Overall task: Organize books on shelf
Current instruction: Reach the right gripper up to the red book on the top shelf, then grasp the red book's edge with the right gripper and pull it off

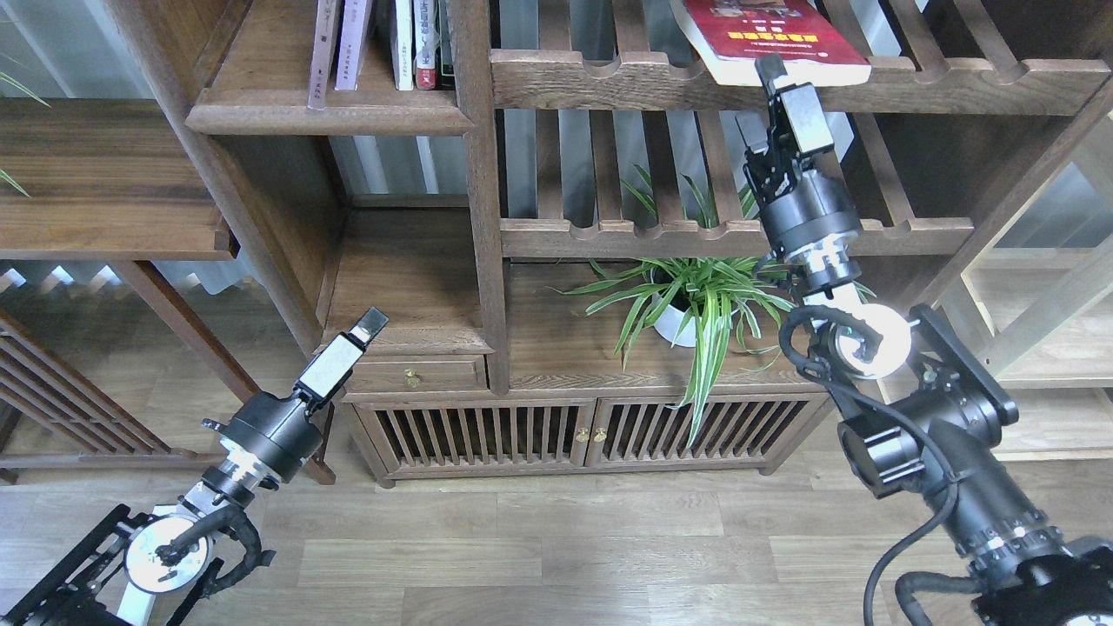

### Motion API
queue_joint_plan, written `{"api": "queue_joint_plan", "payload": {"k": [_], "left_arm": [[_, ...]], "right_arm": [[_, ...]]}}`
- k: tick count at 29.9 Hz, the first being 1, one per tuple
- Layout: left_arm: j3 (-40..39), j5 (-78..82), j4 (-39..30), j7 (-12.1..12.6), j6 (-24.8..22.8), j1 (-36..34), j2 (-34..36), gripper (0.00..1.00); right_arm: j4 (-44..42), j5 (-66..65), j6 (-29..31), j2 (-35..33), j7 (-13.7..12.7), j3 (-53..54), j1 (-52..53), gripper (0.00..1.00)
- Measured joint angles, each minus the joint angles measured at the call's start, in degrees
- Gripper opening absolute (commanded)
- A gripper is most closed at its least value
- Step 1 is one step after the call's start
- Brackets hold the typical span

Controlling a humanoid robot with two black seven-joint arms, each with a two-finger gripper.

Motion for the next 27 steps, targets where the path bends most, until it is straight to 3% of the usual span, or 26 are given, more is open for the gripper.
{"api": "queue_joint_plan", "payload": {"k": [27], "left_arm": [[0.5, 0.2, -0.1, 0.0, 0.0, 0.3, 0.2, 0.99]], "right_arm": [[-0.8, 0.1, -4.1, -1.8, -0.1, 1.3, 1.6, 0.97]]}}
